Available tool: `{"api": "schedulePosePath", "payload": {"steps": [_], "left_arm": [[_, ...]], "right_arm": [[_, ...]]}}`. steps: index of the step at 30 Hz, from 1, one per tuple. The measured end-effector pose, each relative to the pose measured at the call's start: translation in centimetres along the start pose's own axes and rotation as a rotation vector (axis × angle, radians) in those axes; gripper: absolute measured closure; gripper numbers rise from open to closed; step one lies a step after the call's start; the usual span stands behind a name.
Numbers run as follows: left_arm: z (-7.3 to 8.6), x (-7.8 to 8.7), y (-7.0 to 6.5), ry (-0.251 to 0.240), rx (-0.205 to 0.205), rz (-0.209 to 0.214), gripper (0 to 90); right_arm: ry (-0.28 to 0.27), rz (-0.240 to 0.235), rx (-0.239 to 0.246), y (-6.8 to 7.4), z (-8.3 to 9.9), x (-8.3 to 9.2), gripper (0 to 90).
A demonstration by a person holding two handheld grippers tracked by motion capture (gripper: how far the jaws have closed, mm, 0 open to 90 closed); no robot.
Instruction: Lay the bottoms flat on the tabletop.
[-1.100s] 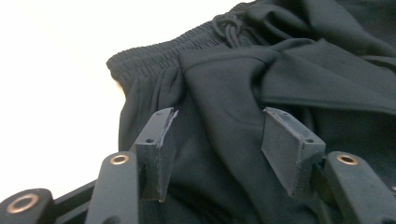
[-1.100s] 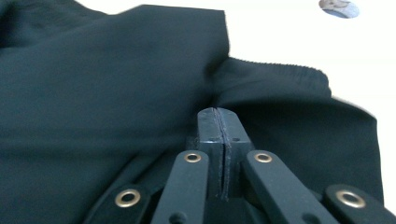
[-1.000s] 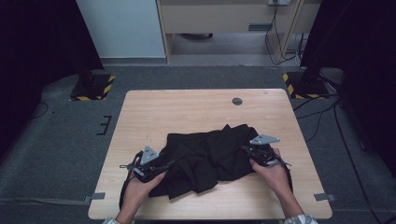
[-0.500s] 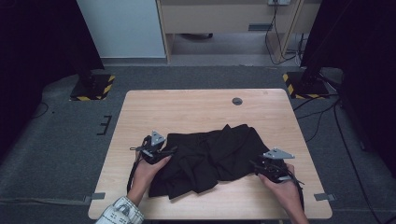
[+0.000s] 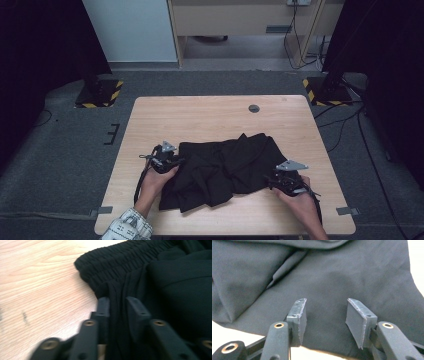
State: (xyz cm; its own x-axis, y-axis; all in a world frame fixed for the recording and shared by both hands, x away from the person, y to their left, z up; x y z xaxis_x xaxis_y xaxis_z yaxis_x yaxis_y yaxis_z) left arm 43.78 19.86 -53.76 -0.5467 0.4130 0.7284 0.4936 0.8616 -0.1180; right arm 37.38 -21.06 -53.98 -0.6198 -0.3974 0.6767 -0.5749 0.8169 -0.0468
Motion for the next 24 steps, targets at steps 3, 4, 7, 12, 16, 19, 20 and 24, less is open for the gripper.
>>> {"api": "schedulePosePath", "payload": {"steps": [3,4,7,12,16,19,20,24], "left_arm": [[-1.2,-0.9,0.4,0.001,-0.009,-0.007,87.9],[-1.4,-1.1,0.7,-0.008,-0.011,-0.022,88.0],[-1.5,-1.1,1.3,-0.04,-0.002,-0.036,88.1],[-1.2,-1.1,1.3,-0.053,-0.006,-0.031,88.0],[-1.0,-1.1,1.1,-0.055,-0.004,-0.03,87.6],[-1.0,-1.0,1.3,-0.063,0.002,-0.021,87.6],[-1.0,-1.0,1.3,-0.065,0.006,-0.02,87.6],[-1.0,-1.1,1.5,-0.067,0.009,-0.03,87.0]], "right_arm": [[-0.052,-0.02,-0.02,-0.2,-2.1,0.3,45.2],[-0.063,-0.02,-0.014,-0.1,-2.9,0.3,43.4],[-0.091,-0.029,-0.02,0.2,-5.6,-0.5,34.6],[-0.122,-0.072,-0.059,1.1,-9.5,-3.9,21.1],[-0.082,-0.098,-0.061,2.5,-10.4,-6.7,18.8],[-0.014,-0.101,-0.037,3.6,-10.1,-8.3,55.9],[-0.014,-0.117,-0.025,3.9,-10.0,-8.3,68.6],[-0.031,-0.181,0.046,4.7,-9.0,-6.7,90.0]]}}
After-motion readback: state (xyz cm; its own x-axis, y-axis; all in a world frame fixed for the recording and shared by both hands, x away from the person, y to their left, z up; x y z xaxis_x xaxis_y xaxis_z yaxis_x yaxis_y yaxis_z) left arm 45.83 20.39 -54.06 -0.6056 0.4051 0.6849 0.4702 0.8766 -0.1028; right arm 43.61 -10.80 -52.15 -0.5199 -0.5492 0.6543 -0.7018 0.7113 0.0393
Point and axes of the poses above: each handheld gripper's, and its own axes: x roughly backward along the jaws, z roughly out of its underside, y roughly to its left, the point moved 2 cm from there along -x, roughly forward along the jaws, and after that the axes turned 6 degrees about x, right-handed, at the moved point
